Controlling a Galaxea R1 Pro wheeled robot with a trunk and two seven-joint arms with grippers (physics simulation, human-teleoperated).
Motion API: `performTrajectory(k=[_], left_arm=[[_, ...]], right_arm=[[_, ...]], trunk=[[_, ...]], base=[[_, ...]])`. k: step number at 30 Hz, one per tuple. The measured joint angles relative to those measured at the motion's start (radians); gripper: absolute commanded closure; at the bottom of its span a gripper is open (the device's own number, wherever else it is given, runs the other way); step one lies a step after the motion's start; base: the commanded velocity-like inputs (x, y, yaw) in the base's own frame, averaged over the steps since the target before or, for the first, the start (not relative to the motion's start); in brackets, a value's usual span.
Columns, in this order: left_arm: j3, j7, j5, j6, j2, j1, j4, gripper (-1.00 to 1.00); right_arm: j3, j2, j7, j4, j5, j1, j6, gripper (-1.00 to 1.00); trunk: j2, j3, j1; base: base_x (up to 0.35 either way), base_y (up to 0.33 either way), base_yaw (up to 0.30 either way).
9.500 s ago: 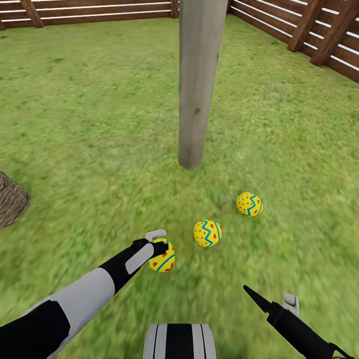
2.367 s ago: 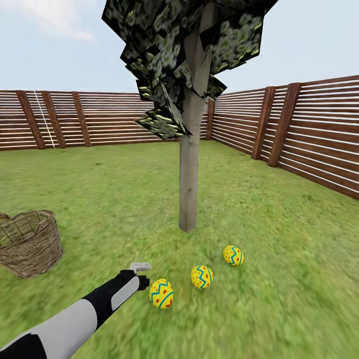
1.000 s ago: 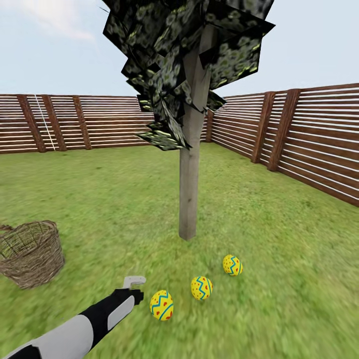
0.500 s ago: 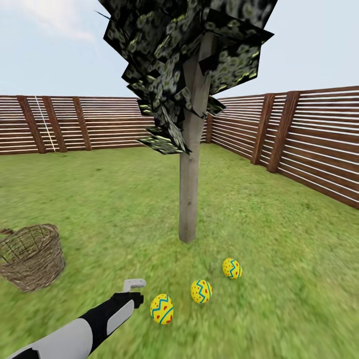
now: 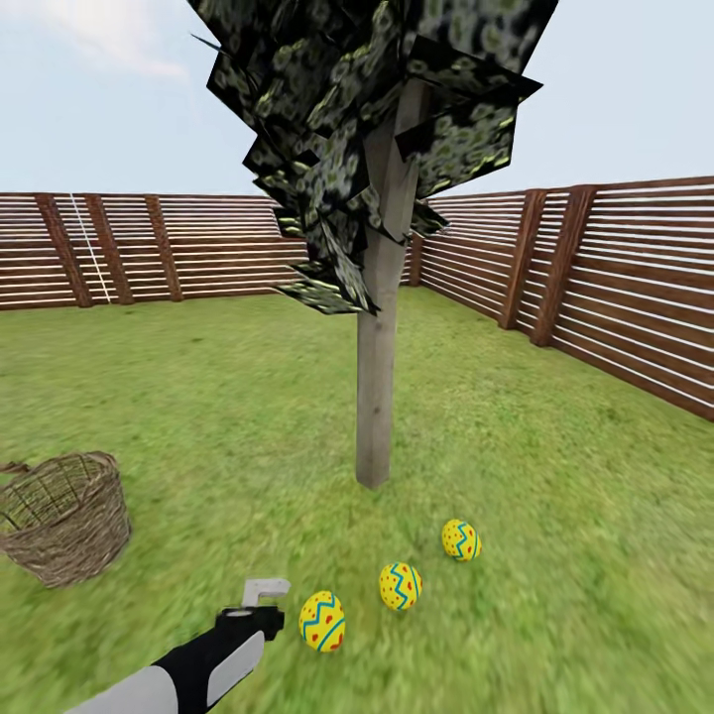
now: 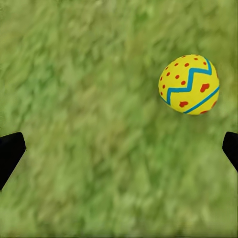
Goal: Take the three Easter eggs out of the wicker basket on the lawn in the garden, then place them on the lawn next to a single tree (choose any tree) so that all three eggs are next to the same tree and none are left in the basket.
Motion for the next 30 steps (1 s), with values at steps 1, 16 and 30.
performTrajectory(k=[1, 16, 30], left_arm=[[-0.009, -0.001, 0.0, -0.012, 0.0, 0.006, 0.006, -1.0], [-0.054, -0.132, -0.005, -0.194, 0.004, 0.094, 0.209, -1.0], [-0.06, -0.137, -0.006, -0.224, 0.009, 0.124, 0.216, -1.0]], right_arm=[[0.0, -0.001, -0.002, 0.006, 0.0, 0.0, 0.0, -1.0], [0.001, -0.018, -0.083, 0.178, -0.001, 0.0, -0.11, -1.0], [0.002, -0.02, -0.236, 0.288, -0.004, -0.002, -0.113, -1.0]], trunk=[[0.007, 0.003, -0.004], [0.112, 0.05, -0.061], [0.21, 0.094, -0.115]], base=[[0.0, 0.0, 0.0], [0.0, 0.0, 0.0], [0.0, 0.0, 0.0]])
